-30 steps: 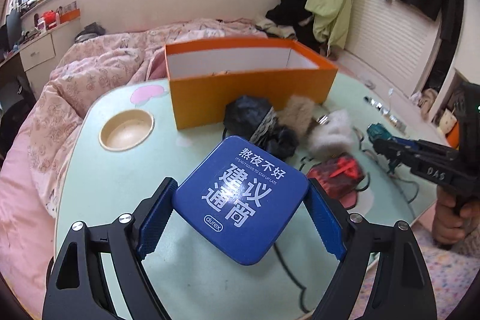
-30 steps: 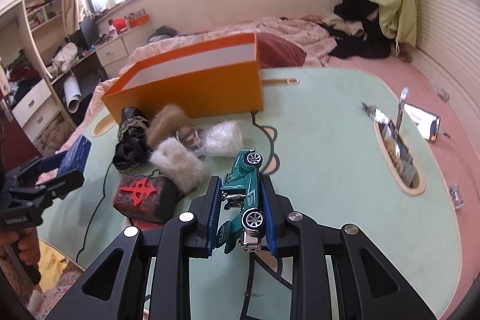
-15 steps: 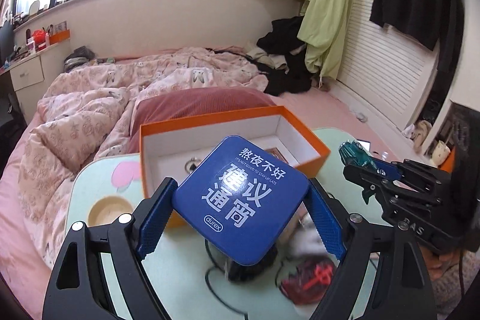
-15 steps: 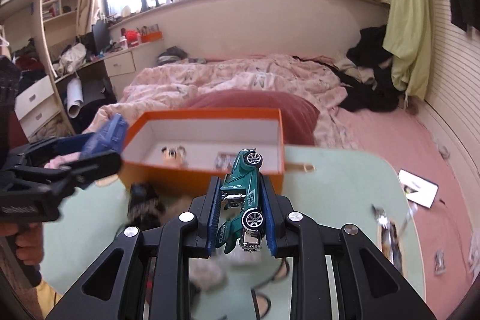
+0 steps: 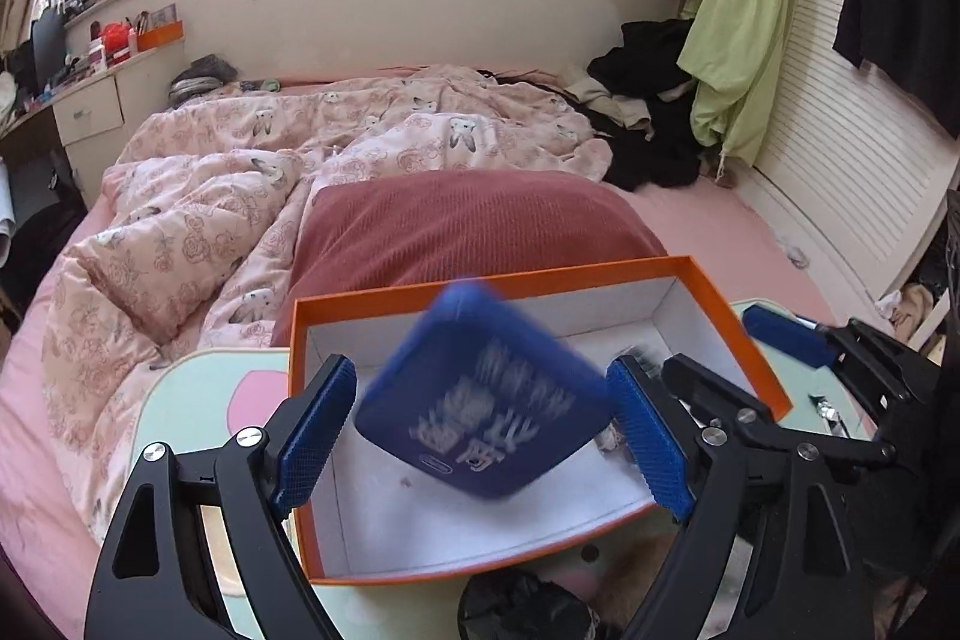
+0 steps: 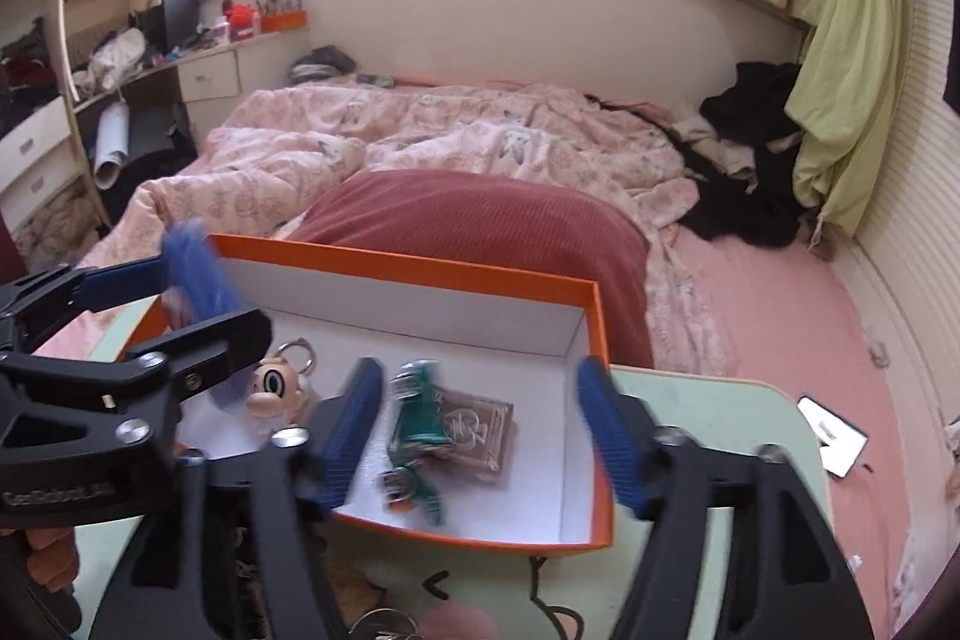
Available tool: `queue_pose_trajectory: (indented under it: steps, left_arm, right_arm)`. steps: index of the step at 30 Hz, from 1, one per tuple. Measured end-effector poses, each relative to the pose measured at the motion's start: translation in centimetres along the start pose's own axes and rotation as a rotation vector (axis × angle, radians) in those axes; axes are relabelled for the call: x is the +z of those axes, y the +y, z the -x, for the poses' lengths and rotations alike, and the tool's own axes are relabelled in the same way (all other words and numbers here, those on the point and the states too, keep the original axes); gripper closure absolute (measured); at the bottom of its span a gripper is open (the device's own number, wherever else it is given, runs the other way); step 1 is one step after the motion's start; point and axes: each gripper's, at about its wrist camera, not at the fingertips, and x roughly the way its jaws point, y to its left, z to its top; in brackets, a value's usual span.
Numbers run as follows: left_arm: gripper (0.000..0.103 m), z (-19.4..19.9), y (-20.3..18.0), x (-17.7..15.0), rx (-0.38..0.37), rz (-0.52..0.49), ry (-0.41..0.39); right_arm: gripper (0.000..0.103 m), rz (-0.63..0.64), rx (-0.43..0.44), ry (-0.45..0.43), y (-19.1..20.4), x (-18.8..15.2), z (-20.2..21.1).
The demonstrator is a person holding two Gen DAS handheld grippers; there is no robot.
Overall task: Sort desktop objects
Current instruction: 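Carry the green car into the box with the right tool while the left tool carries the blue tin in, then withdraw both open tools back over the table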
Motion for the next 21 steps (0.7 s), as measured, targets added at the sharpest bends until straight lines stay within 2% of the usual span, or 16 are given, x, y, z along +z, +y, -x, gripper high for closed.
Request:
queue_pose_trajectory:
  steps: [4, 10, 15, 21]
  left_arm:
    - [0.016, 2.0, 0.4, -0.7, 0.018, -0.006, -0.029]
    - [0.016, 6.6, -0.3, -3.5, -0.007, -0.031, -0.065]
    - [0.016, 8.6, -1.1, -8.2, -0.05, -0.04, -0.001]
    - [0.016, 8.3, -1.8, -13.2, -0.012, -0.046, 0.085]
  right_arm:
    - [0.027, 0.005, 0.004, -0.034, 0.2, -1.0, 2.1]
    - [0.022, -0.054, 0.092, -0.041, -0.2, -3.7, 6.1]
    - [0.021, -0.08, 0.163, 0.015, -0.5, -7.7, 8.7]
    - [0.021, -0.084, 0.135, 0.1, -1.6, -13.2, 9.5]
